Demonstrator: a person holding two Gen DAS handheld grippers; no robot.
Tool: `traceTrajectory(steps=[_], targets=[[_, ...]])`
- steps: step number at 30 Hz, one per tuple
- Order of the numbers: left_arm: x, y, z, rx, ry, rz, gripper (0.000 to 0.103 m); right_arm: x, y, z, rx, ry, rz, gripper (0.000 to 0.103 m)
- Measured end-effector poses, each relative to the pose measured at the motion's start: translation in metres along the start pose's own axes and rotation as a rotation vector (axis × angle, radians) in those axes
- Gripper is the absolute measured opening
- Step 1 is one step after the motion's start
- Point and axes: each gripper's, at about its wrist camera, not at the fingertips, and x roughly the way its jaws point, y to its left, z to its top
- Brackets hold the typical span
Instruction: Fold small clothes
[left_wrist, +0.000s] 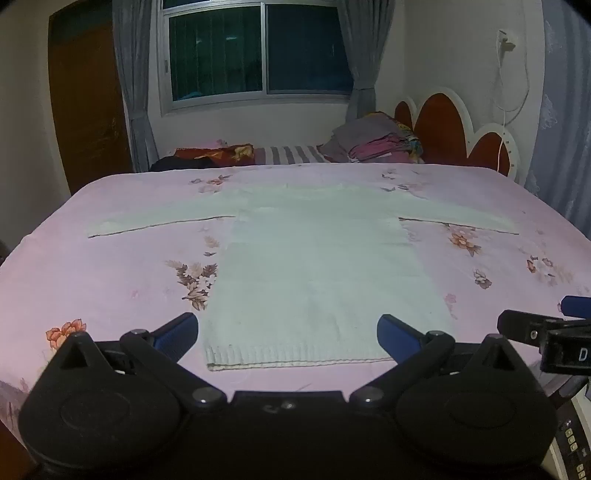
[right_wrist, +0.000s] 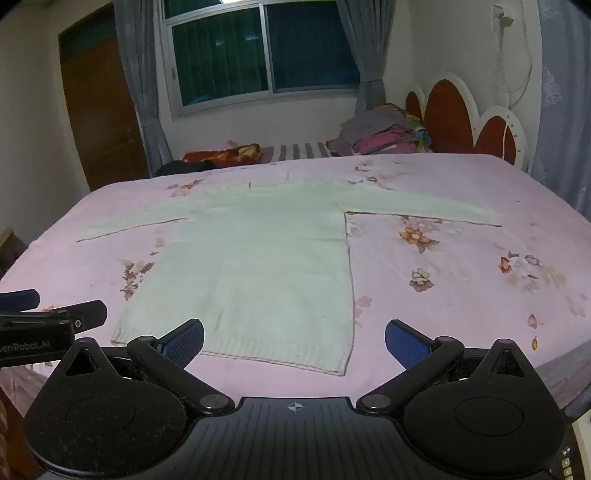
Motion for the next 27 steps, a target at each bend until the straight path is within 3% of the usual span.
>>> traceTrajectory(steps=[13, 27], targets=[[0.004, 0.003, -0.003, -0.007, 0.009, 0.003, 0.103, 0.002, 0.020, 0.004, -0.006, -0.005, -0.009, 0.103], [0.003, 0.005, 0.001, -0.004, 0.003, 0.007, 0.103, 0.004, 0.008, 0.005, -0.003, -0.018, 0.009, 0.103]])
